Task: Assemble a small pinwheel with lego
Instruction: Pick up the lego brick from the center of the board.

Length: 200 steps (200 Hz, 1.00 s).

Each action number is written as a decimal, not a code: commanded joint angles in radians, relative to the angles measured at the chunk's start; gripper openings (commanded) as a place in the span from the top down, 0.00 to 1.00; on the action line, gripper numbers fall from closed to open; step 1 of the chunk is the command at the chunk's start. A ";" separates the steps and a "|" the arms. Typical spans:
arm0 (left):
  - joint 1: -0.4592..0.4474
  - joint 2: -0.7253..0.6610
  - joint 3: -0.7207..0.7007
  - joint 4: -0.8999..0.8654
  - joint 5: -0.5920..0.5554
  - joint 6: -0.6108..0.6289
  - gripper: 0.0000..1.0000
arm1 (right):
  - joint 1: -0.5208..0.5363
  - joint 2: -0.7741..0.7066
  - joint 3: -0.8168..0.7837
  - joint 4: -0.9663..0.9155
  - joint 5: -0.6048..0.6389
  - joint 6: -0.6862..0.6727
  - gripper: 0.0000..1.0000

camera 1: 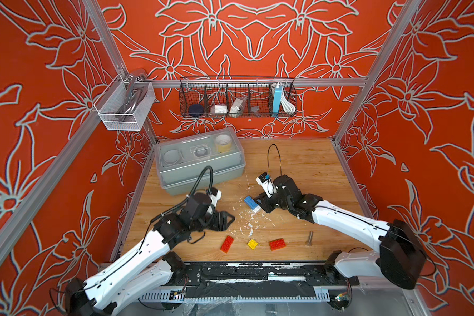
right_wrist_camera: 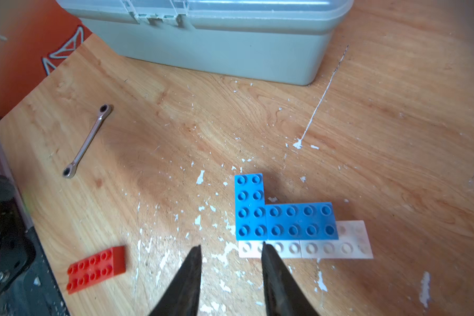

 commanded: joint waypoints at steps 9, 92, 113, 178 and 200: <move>-0.125 -0.141 -0.122 -0.040 -0.154 -0.117 0.33 | -0.052 -0.043 -0.062 -0.056 -0.099 -0.034 0.60; -0.476 0.079 -0.180 0.016 -0.433 -0.155 0.29 | -0.056 -0.088 -0.129 -0.051 -0.086 -0.056 0.61; -0.577 0.128 -0.188 0.074 -0.498 -0.152 0.30 | -0.058 -0.100 -0.139 -0.055 -0.076 -0.063 0.61; -0.585 0.238 -0.183 0.097 -0.516 -0.187 0.45 | -0.062 -0.113 -0.141 -0.058 -0.067 -0.073 0.62; -0.585 0.266 -0.173 0.091 -0.512 -0.194 0.50 | -0.064 -0.115 -0.138 -0.062 -0.064 -0.081 0.63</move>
